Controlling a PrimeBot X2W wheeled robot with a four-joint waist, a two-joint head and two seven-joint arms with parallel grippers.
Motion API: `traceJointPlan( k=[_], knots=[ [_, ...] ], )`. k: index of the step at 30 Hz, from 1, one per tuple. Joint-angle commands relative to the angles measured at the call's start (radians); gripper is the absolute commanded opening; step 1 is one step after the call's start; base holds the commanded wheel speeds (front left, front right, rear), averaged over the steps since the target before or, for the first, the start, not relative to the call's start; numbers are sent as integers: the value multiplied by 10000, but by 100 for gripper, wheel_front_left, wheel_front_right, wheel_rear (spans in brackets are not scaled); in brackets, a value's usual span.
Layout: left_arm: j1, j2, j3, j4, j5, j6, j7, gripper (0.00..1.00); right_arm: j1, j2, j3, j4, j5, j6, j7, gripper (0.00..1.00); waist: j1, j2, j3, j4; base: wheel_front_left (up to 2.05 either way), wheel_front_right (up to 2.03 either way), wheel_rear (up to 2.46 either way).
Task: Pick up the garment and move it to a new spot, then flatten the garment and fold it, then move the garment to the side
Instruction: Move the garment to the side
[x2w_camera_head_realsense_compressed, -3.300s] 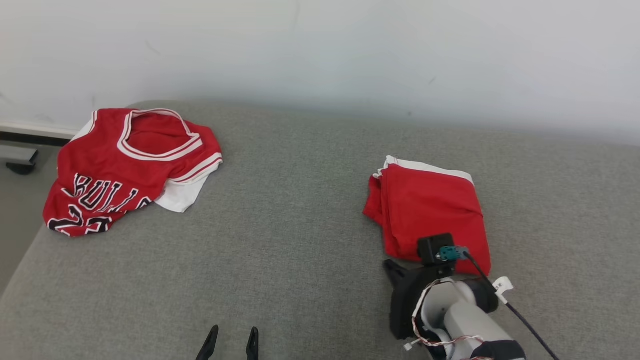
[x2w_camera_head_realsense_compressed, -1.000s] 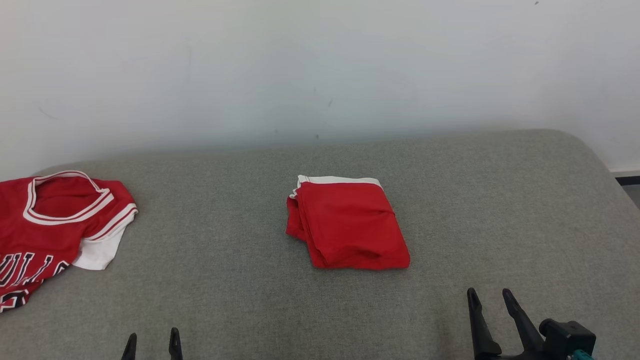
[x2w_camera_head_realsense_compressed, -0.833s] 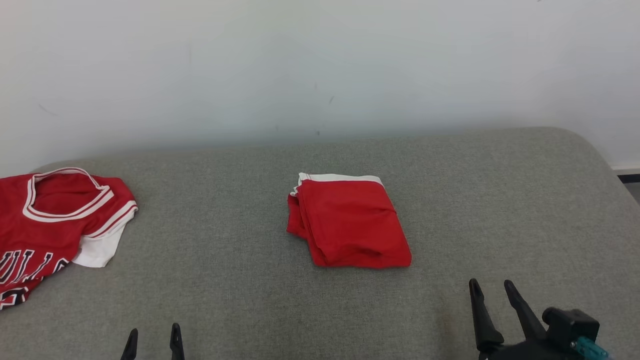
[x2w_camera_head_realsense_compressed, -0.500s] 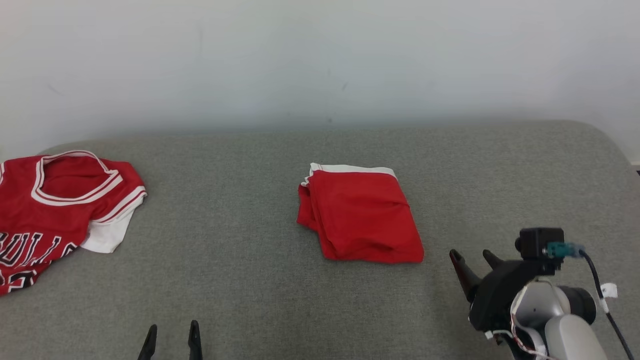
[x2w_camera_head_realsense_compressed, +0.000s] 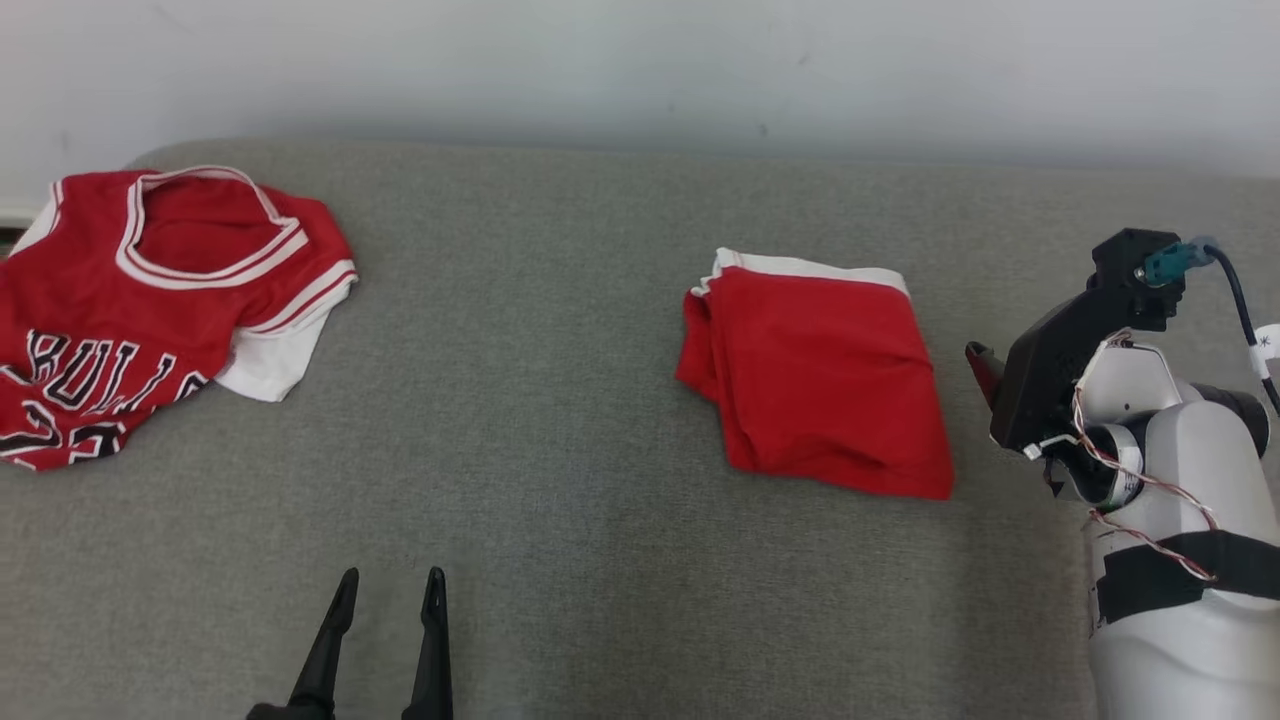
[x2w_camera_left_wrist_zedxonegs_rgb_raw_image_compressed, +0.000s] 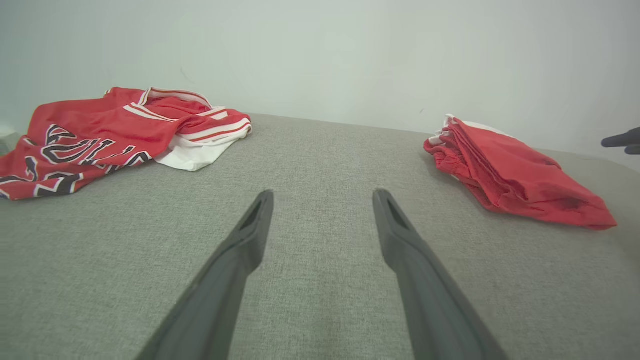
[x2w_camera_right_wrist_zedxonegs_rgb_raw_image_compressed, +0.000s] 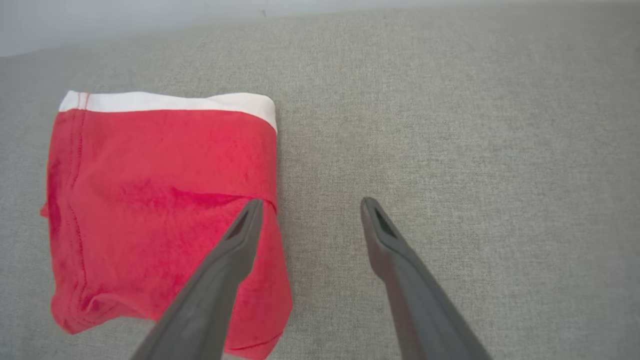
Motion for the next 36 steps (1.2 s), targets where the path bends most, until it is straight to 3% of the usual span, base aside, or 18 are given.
traceJointPlan(
  k=[1, 9, 17, 18, 20, 28, 36],
  knots=[
    [-174, -9, -46, -106, 18, 16, -34, 100, -293, 99, -225, 285, -148, -16, 138, 100, -4, -3, 793, 820, 0, 0, 0],
    [-463, -11, -34, -350, -29, -3, -32, 100, -1173, 295, -692, 1536, -972, -16, 837, 100, -4, -3, 1303, 1251, 0, 0, 0],
    [-777, -9, -120, -389, -170, 74, -34, 100, -1209, 526, -988, 2484, -1475, -16, 1031, 100, -4, -3, 1748, 1265, 0, 0, 0],
    [-822, -9, -102, -382, -174, 77, -34, 100, -1215, 565, -930, 2582, -1438, -16, 1058, 50, -4, -3, 1793, 1225, 0, 0, 0],
    [-876, -11, -81, -353, -150, 61, -34, 100, -1243, 617, -660, 2728, -1359, -16, 1081, 0, -4, -3, 1842, 1124, 0, 0, 0],
    [-980, -8, 147, -359, 67, -41, -32, 100, -1421, 95, 489, 2453, -853, -20, 1194, 0, -4, -3, 1761, 356, 0, 0, 0],
    [-1095, -4, 407, -591, 423, -200, -34, 100, -1520, -1000, 2296, 1583, 145, -20, 1467, 0, -4, -3, 1827, -1197, 0, 0, 0]
  ],
)
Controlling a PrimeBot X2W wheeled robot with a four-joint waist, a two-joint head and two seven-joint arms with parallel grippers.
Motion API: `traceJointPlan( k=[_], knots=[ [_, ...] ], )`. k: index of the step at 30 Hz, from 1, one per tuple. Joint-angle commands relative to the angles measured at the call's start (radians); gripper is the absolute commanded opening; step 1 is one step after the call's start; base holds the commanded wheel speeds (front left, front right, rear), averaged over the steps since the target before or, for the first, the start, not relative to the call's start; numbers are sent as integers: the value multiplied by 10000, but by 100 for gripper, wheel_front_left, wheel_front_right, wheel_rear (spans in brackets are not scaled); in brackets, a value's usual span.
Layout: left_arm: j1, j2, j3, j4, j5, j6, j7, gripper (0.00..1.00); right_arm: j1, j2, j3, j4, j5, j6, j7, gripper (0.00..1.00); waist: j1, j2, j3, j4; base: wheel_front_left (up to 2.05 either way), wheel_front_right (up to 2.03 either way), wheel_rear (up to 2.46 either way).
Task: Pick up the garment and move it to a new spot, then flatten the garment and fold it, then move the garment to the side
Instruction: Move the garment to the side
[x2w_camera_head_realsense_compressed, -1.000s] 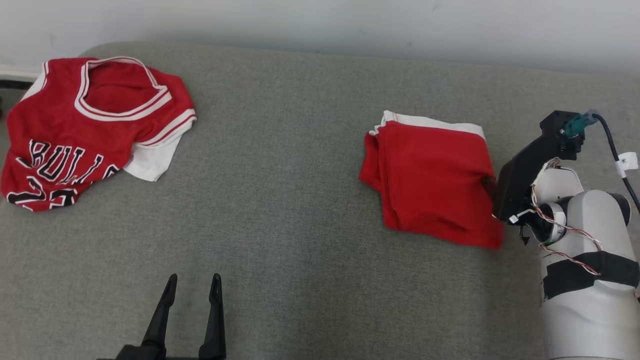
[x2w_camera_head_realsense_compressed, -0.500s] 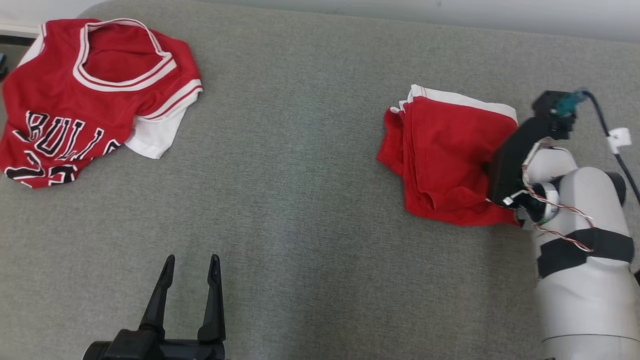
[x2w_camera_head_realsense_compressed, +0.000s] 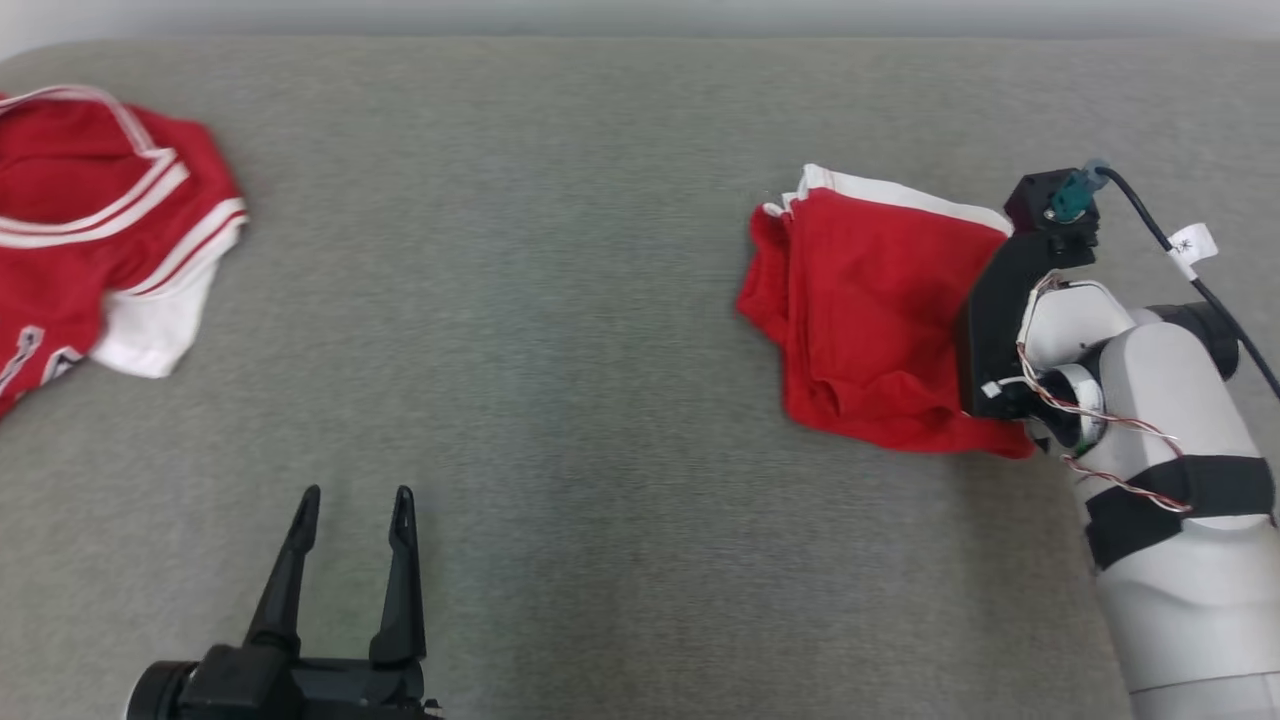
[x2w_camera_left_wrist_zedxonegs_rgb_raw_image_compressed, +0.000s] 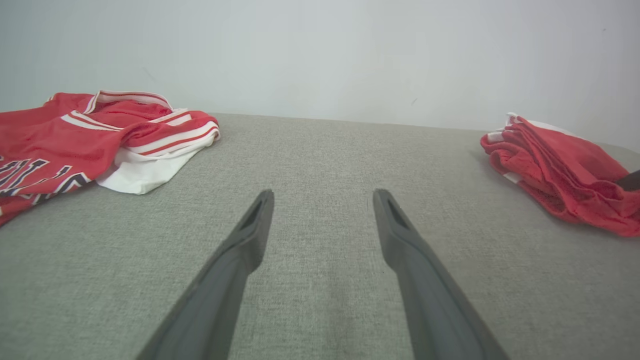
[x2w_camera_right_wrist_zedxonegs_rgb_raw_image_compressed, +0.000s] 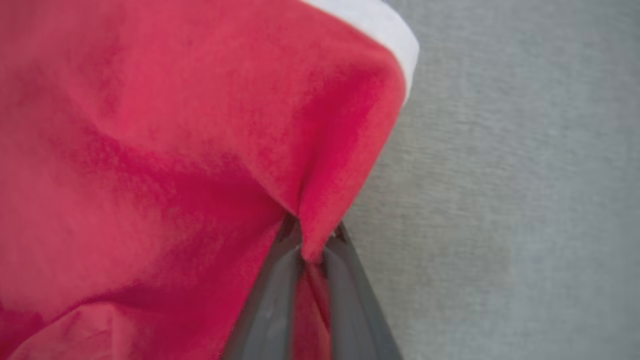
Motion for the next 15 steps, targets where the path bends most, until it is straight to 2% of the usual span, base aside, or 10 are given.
traceJointPlan(
  k=[1, 5, 9, 12, 15],
  knots=[
    [-136, 6, 58, -64, 126, -57, -32, 100, 116, -140, 162, -62, 104, -23, 50, 0, -1, -1, 94, -950, 0, 0, 0],
    [-255, 114, 237, -257, 285, -143, -34, 100, 121, -877, 966, -315, 396, -23, 198, 0, -1, -1, 347, -1790, 0, 0, 0],
    [-450, 229, 360, -674, 490, -241, -32, 100, 13, -1854, 1497, -370, 212, -23, -83, 0, -1, -1, 722, -2440, 0, 0, 0],
    [-543, 375, 378, -919, 634, -281, -32, 100, -66, -2260, 1519, -197, 54, -22, -460, 0, -1, -1, 1012, -2847, 0, 0, 0],
    [-640, 577, 227, -1119, 802, -329, -32, 100, -223, -2705, 1383, 104, -91, -23, -1299, 0, -1, -1, 1323, -3173, 0, 0, 0]
  ],
)
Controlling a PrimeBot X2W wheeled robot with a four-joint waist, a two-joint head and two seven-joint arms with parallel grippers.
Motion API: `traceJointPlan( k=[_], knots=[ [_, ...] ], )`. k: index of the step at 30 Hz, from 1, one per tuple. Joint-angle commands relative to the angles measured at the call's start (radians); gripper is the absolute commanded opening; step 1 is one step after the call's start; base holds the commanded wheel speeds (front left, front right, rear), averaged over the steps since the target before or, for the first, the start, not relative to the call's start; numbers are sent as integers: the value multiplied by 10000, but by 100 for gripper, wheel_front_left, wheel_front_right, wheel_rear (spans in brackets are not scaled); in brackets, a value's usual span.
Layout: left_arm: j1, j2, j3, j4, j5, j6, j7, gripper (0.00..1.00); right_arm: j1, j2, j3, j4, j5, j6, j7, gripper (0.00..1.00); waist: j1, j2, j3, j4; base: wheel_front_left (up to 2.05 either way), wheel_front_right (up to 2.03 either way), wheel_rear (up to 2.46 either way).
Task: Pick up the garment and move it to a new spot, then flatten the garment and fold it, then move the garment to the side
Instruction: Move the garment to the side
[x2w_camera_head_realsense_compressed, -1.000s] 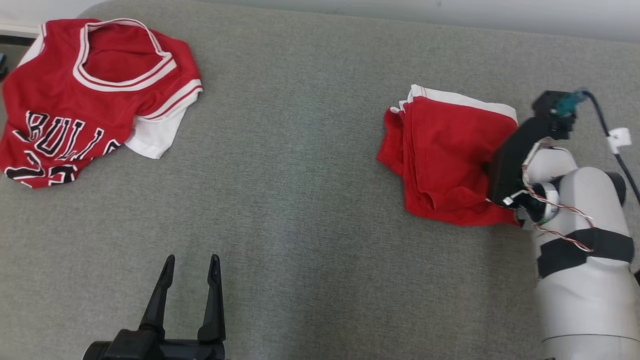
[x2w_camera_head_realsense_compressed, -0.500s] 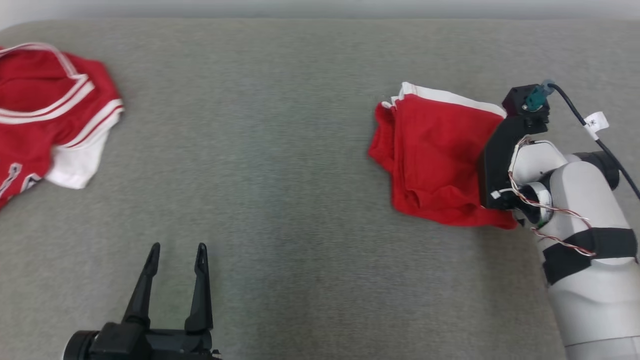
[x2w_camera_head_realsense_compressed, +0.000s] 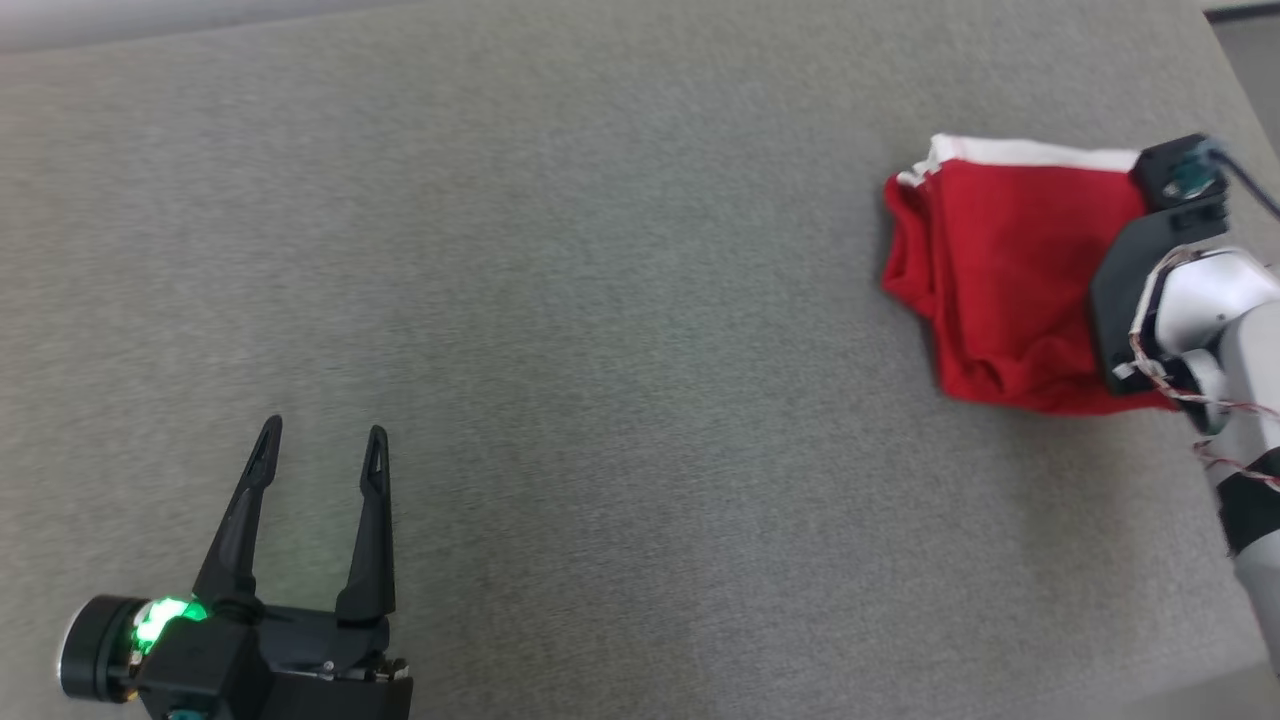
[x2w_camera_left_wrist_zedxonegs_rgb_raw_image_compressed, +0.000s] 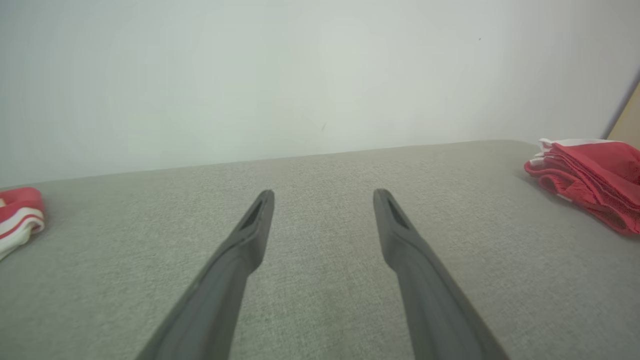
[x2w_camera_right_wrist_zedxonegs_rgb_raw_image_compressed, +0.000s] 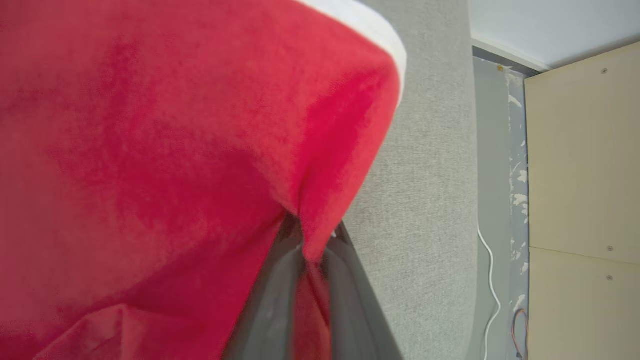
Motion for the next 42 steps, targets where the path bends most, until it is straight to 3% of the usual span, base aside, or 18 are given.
traceJointPlan(
  k=[1, 9, 19, 27, 28, 29, 30, 31, 37, 42],
  knots=[
    [-159, 131, -61, -99, 157, -17, -32, 100, -144, -81, -73, 86, -114, -23, -346, 0, -1, -1, 783, -807, 0, 0, 0],
    [-533, 499, -770, -629, 305, -101, -32, 100, -670, -449, -325, 896, -980, -23, -2836, 0, -1, -1, 1502, -1207, 0, 0, 0],
    [-515, 617, -1062, -529, 191, -112, -32, 100, -1091, -594, -1018, 1702, -2242, -22, -5226, 0, -1, -1, 1530, -942, 0, 0, 0],
    [-370, 588, -1044, -550, 120, -45, -32, 100, -1217, -515, -1463, 1935, -3009, -24, -5743, 0, -1, -1, 1453, -723, 0, 0, 0],
    [-362, 576, -1047, -551, 117, -35, -32, 100, -1197, -481, -1554, 1957, -3101, -24, -5754, 5, -1, -1, 1434, -705, 0, 0, 0],
    [-357, 565, -1046, -529, 106, -29, -32, 100, -1174, -425, -1656, 1975, -3149, -24, -5815, 36, -1, -1, 1401, -689, 0, 0, 0],
    [-357, 555, -1055, -498, 97, -25, -32, 100, -1144, -386, -1724, 2001, -3224, -24, -5854, 42, -1, -1, 1367, -672, 0, 0, 0],
    [-357, 537, -1067, -465, 96, -19, -32, 100, -1130, -361, -1840, 2053, -3290, -24, -5844, 100, -1, -1, 1325, -658, 0, 0, 0],
    [-349, 362, -1129, -268, -4, -35, -32, 100, -900, -179, -2278, 2207, -3533, -24, -6260, 100, -1, -1, 807, -510, 0, 0, 0],
    [-176, 80, -1055, 63, -165, 59, -32, 100, -347, 204, -2704, 2150, -2840, -24, -7197, 100, -1, -1, -79, -117, 0, 0, 0]
  ],
)
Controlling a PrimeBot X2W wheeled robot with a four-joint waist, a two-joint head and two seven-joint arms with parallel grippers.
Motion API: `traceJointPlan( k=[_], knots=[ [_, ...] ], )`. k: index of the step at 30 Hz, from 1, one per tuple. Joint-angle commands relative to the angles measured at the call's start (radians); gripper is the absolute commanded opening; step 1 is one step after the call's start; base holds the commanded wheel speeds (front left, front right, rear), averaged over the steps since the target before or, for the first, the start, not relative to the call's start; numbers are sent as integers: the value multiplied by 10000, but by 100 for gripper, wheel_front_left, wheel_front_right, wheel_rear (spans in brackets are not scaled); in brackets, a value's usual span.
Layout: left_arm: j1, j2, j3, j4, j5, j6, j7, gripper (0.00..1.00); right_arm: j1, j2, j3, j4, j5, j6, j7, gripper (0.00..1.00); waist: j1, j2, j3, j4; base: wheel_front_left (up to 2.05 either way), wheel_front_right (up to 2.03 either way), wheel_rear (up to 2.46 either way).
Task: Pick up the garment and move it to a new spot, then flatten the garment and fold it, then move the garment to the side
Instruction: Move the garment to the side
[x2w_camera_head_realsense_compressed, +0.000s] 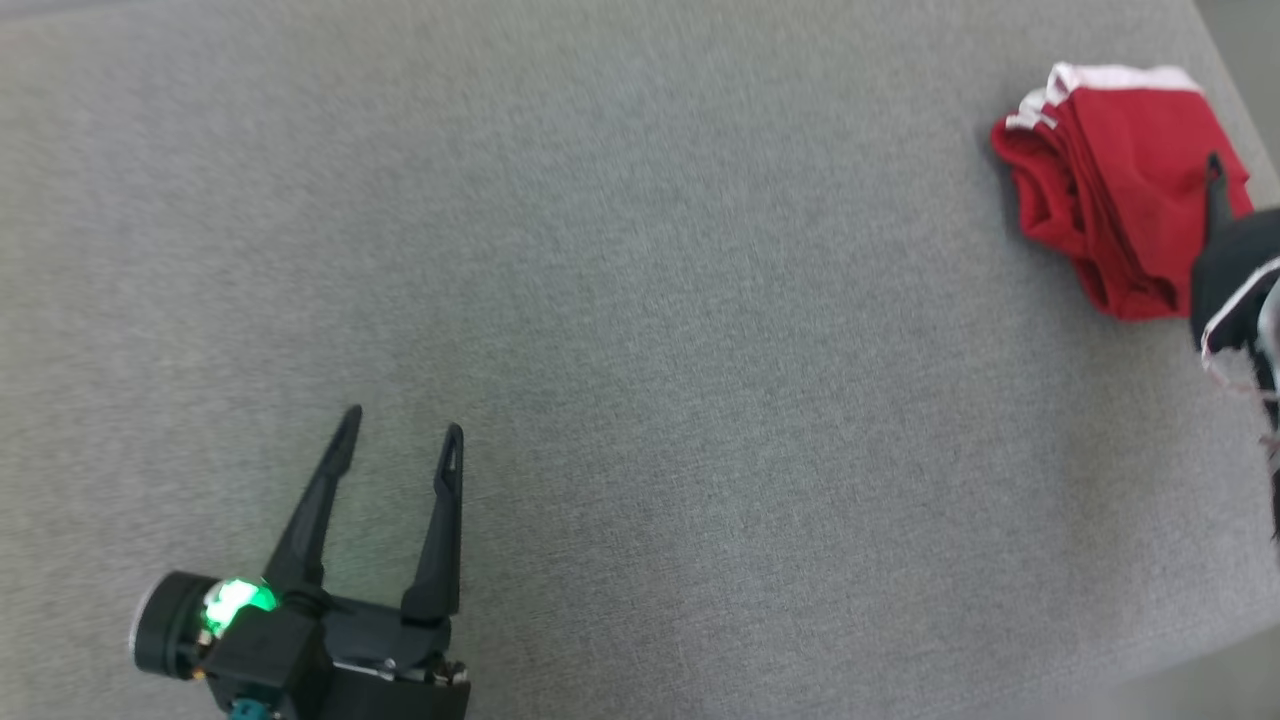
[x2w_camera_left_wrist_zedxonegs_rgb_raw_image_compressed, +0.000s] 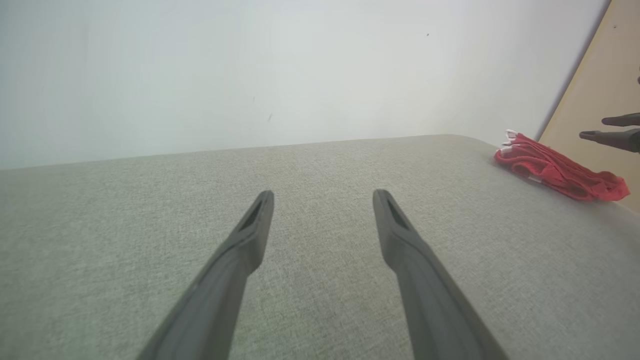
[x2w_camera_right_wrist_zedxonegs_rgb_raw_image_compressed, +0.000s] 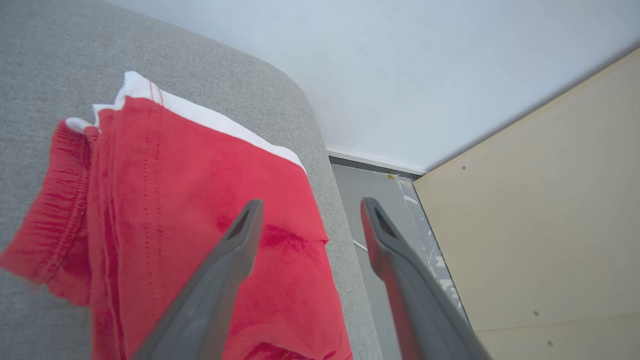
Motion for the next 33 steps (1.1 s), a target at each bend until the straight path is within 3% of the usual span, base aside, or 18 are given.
traceJointPlan(
  k=[1, 8, 15, 22, 33],
  knots=[
    [212, -98, 27, 153, -50, 77, -32, 100, 421, 245, -184, -49, 413, -24, -349, 100, 1, 0, -743, 421, 0, 0, 0],
    [995, -414, 263, 834, -231, 352, -32, 100, 2283, 1069, -676, -868, 2213, -24, -1884, 100, 1, 0, -2309, 1067, 0, 0, 0],
    [1742, -547, 949, 1380, -501, 592, -32, 100, 4853, 2364, -744, -3212, 3502, -22, -2887, 100, 1, 0, -3516, 1479, 0, 0, 0],
    [2182, -622, 1592, 1593, -794, 734, -32, 100, 7057, 3550, -165, -5372, 3808, -22, -3050, 100, 1, 0, -4185, 1671, 0, 0, 0],
    [2394, -647, 2006, 2128, -929, 469, -32, 100, 8691, 4311, 153, -5902, 3522, -22, -2976, 100, 1, 0, -4607, 1948, 0, 0, 0]
  ],
)
